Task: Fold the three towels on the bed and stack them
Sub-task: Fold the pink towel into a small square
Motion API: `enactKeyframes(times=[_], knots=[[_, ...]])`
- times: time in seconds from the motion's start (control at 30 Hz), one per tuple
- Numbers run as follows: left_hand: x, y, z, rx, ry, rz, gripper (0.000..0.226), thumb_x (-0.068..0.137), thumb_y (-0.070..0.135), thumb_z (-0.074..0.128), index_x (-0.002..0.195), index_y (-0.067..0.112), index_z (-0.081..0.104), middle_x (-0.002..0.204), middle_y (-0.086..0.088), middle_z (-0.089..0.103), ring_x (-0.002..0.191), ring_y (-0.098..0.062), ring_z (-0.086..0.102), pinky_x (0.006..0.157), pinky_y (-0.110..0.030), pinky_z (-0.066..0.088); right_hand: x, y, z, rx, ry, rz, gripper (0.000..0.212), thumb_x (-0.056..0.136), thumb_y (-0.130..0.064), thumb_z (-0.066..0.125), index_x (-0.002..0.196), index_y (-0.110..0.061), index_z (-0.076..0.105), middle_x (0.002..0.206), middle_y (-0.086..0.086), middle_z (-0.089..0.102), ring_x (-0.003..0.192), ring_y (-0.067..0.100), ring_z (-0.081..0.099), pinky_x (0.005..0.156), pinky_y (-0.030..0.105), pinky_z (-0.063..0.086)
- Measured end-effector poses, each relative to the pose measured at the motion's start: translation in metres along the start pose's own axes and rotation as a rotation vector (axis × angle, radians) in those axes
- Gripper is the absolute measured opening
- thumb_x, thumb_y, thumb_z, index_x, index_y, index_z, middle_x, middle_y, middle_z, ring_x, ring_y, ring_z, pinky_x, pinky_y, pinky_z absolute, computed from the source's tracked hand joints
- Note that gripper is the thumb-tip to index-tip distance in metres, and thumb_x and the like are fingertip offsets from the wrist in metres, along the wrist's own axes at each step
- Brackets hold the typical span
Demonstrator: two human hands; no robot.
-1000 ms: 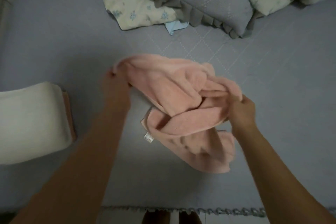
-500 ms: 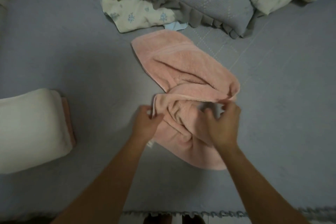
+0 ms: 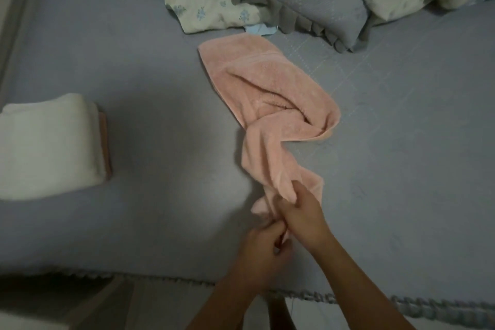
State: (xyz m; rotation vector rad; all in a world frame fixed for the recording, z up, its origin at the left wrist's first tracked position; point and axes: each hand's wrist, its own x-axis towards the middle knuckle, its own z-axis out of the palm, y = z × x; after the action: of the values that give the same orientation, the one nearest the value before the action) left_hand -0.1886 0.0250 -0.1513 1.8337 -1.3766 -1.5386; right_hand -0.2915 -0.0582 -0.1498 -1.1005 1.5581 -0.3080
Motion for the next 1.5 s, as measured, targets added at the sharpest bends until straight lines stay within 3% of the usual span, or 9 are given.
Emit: enactKeyframes(times=[0.1, 0.23, 0.33, 0.63, 0.83, 0.9, 1.07, 1.27, 1.5], knots=[[0.003, -0.001, 0.015, -0.276, 0.017, -0.062, 0.02, 0.091, 0.026, 0.06, 0.088, 0.044, 0.068, 0.09, 0.016, 0.068, 0.082, -0.002, 0.063, 0.073, -0.012, 0.047, -0.004, 0.015, -0.054, 0.283, 0.207, 0.083, 0.024, 0.087, -0.002, 0.056, 0.084, -0.021, 0.07, 0.075, -0.009, 0.074, 0.069, 0.004, 0.066, 0.062, 0.02, 0.052], [0.041, -0.019, 0.01, -0.497, 0.498, -0.456, 0.014, 0.09, 0.005, 0.062, 0.103, 0.006, 0.066, 0.084, -0.005, 0.061, 0.072, -0.017, 0.053, 0.066, -0.026, 0.043, -0.011, 0.064, -0.134, 0.622, 0.231, 0.303, 0.022, 0.09, -0.013, 0.058, 0.107, -0.006, 0.069, 0.099, 0.014, 0.076, 0.091, 0.026, 0.072, 0.078, 0.038, 0.058], [0.067, -0.011, 0.03, -0.664, 0.346, -0.522, 0.007, 0.09, 0.017, 0.067, 0.091, 0.015, 0.061, 0.084, -0.008, 0.057, 0.07, -0.019, 0.053, 0.058, -0.028, 0.04, -0.014, 0.121, -0.186, 0.485, 0.223, 0.442, 0.032, 0.092, -0.02, 0.058, 0.117, -0.002, 0.063, 0.108, 0.021, 0.071, 0.098, 0.035, 0.067, 0.092, 0.049, 0.051], [0.083, 0.027, 0.128, -0.632, 0.463, -0.397, 0.055, 0.078, 0.01, 0.077, 0.13, 0.011, 0.058, 0.12, 0.0, 0.062, 0.108, -0.017, 0.059, 0.087, -0.028, 0.048, -0.007, 0.192, -0.198, -0.124, 0.291, 0.304, 0.026, 0.086, -0.043, 0.067, 0.093, -0.019, 0.062, 0.087, -0.002, 0.064, 0.075, 0.013, 0.058, 0.06, 0.03, 0.043], [-0.028, 0.017, 0.075, -0.019, 0.887, -0.18, 0.038, 0.079, 0.027, 0.071, 0.103, 0.047, 0.049, 0.088, 0.024, 0.059, 0.078, 0.007, 0.056, 0.065, -0.007, 0.038, -0.017, 0.164, -0.186, 0.078, 0.288, 0.081, 0.015, 0.089, -0.011, 0.059, 0.074, -0.012, 0.064, 0.063, -0.003, 0.062, 0.055, 0.007, 0.056, 0.047, 0.023, 0.044], [-0.055, -0.001, 0.075, 0.099, 0.841, -0.312, 0.042, 0.082, 0.022, 0.07, 0.119, 0.025, 0.052, 0.1, 0.005, 0.061, 0.089, -0.013, 0.058, 0.074, -0.027, 0.04, -0.025, 0.161, -0.177, 0.021, 0.226, 0.093, 0.015, 0.086, -0.011, 0.062, 0.071, -0.013, 0.064, 0.06, -0.006, 0.064, 0.052, 0.007, 0.057, 0.045, 0.022, 0.045], [-0.081, -0.033, 0.117, 0.195, -0.031, -0.765, 0.027, 0.09, 0.032, 0.056, 0.115, 0.02, 0.056, 0.128, -0.008, 0.062, 0.117, -0.025, 0.058, 0.097, -0.03, 0.044, -0.037, 0.192, -0.168, -0.482, 0.017, 0.301, 0.008, 0.088, -0.026, 0.062, 0.088, -0.018, 0.065, 0.082, 0.0, 0.065, 0.072, 0.021, 0.058, 0.066, 0.031, 0.041], [-0.015, -0.039, 0.074, -0.076, 0.588, -0.684, 0.045, 0.089, 0.028, 0.061, 0.127, 0.007, 0.052, 0.123, -0.015, 0.058, 0.111, -0.033, 0.056, 0.098, -0.043, 0.046, -0.019, 0.185, -0.171, -0.491, 0.108, 0.103, 0.012, 0.085, -0.03, 0.065, 0.092, -0.023, 0.057, 0.087, 0.0, 0.066, 0.069, 0.006, 0.054, 0.058, 0.027, 0.039], [0.064, -0.061, 0.014, 0.163, 0.496, -0.491, 0.021, 0.095, 0.026, 0.051, 0.094, 0.008, 0.062, 0.095, -0.017, 0.068, 0.094, -0.034, 0.064, 0.07, -0.031, 0.037, 0.042, 0.128, -0.14, -0.228, 0.244, 0.068, 0.025, 0.085, -0.044, 0.061, 0.104, -0.028, 0.057, 0.089, -0.013, 0.062, 0.08, 0.009, 0.057, 0.068, 0.027, 0.038]])
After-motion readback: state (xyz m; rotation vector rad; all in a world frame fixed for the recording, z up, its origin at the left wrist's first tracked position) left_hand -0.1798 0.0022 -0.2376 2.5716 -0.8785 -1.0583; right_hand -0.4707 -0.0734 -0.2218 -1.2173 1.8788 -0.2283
